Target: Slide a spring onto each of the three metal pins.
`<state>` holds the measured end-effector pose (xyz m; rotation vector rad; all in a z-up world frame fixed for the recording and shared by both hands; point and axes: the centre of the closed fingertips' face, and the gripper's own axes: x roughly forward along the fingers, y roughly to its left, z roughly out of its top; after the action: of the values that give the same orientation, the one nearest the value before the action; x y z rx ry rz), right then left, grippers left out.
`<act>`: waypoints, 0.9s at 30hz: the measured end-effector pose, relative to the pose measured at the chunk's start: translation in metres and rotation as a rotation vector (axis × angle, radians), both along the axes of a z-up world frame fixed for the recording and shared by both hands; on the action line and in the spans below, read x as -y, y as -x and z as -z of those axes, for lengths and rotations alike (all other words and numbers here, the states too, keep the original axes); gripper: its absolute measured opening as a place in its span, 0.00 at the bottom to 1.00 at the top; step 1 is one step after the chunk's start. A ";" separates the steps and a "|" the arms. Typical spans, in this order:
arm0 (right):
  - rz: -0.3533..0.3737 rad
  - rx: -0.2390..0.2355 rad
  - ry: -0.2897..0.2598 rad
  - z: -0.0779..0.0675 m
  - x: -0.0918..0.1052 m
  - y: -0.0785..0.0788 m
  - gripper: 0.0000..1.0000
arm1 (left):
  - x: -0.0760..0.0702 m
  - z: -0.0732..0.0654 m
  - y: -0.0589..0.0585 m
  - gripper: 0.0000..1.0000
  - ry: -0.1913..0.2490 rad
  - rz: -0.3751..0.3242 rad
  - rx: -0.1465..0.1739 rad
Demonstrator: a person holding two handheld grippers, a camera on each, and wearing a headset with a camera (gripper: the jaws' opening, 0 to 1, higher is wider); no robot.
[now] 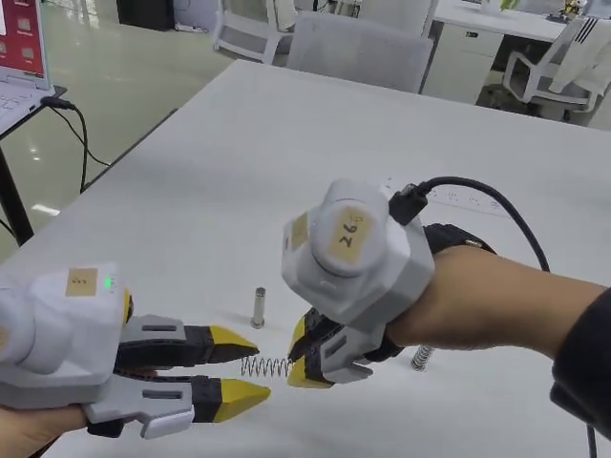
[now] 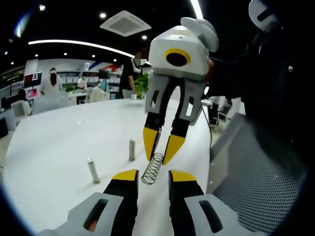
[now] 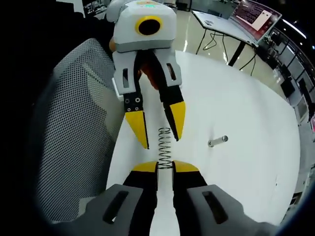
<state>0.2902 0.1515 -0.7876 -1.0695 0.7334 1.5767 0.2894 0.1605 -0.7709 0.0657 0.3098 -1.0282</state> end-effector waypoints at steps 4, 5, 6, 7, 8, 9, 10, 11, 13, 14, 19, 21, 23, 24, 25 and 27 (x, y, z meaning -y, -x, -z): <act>-0.022 0.013 -0.002 -0.001 0.001 0.000 0.08 | 0.000 -0.001 0.000 0.09 0.002 0.003 0.007; -0.029 0.017 -0.002 -0.001 0.001 0.001 0.08 | -0.001 -0.001 0.000 0.08 0.001 0.003 0.009; -0.045 0.025 -0.003 -0.001 0.002 0.002 0.08 | -0.001 -0.001 0.000 0.07 0.001 0.005 0.011; -0.050 0.026 -0.002 -0.001 0.002 0.002 0.08 | -0.001 -0.001 0.001 0.05 0.002 0.007 0.012; -0.051 0.023 -0.002 -0.001 0.003 0.003 0.07 | 0.000 -0.001 0.001 0.04 0.001 0.010 0.013; -0.052 0.020 -0.004 -0.002 0.003 0.003 0.07 | 0.000 -0.001 0.003 0.04 0.001 0.016 0.011; -0.051 0.018 -0.003 -0.002 0.003 0.004 0.07 | 0.001 -0.001 0.003 0.04 0.001 0.018 0.013; -0.051 0.013 -0.004 -0.003 0.004 0.005 0.07 | 0.001 -0.001 0.003 0.04 0.002 0.021 0.014; -0.044 0.005 -0.007 -0.007 0.004 0.006 0.07 | 0.002 -0.001 0.004 0.04 0.002 0.025 0.015; -0.039 -0.004 -0.010 -0.009 0.004 0.006 0.07 | 0.002 -0.001 0.004 0.04 -0.001 0.026 0.017; -0.027 -0.014 -0.040 -0.020 0.000 0.006 0.07 | 0.002 -0.002 0.003 0.04 -0.003 0.023 0.020; -0.025 -0.016 -0.053 -0.023 -0.002 0.007 0.07 | 0.001 -0.001 0.002 0.03 -0.006 0.022 0.021; -0.024 -0.017 -0.066 -0.027 -0.005 0.008 0.07 | 0.001 0.000 0.002 0.03 -0.010 0.023 0.019; -0.026 -0.014 -0.070 -0.029 -0.006 0.008 0.07 | 0.001 0.000 0.002 0.03 -0.008 0.022 0.018; -0.030 -0.010 -0.072 -0.029 -0.006 0.009 0.07 | 0.001 0.000 0.002 0.03 -0.009 0.021 0.017; -0.035 -0.004 -0.074 -0.030 -0.008 0.010 0.07 | 0.001 0.000 0.002 0.03 -0.011 0.022 0.018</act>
<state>0.2806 0.1594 -0.7574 -1.0305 0.6574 1.6240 0.2871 0.1595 -0.7711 0.0886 0.2996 -1.0472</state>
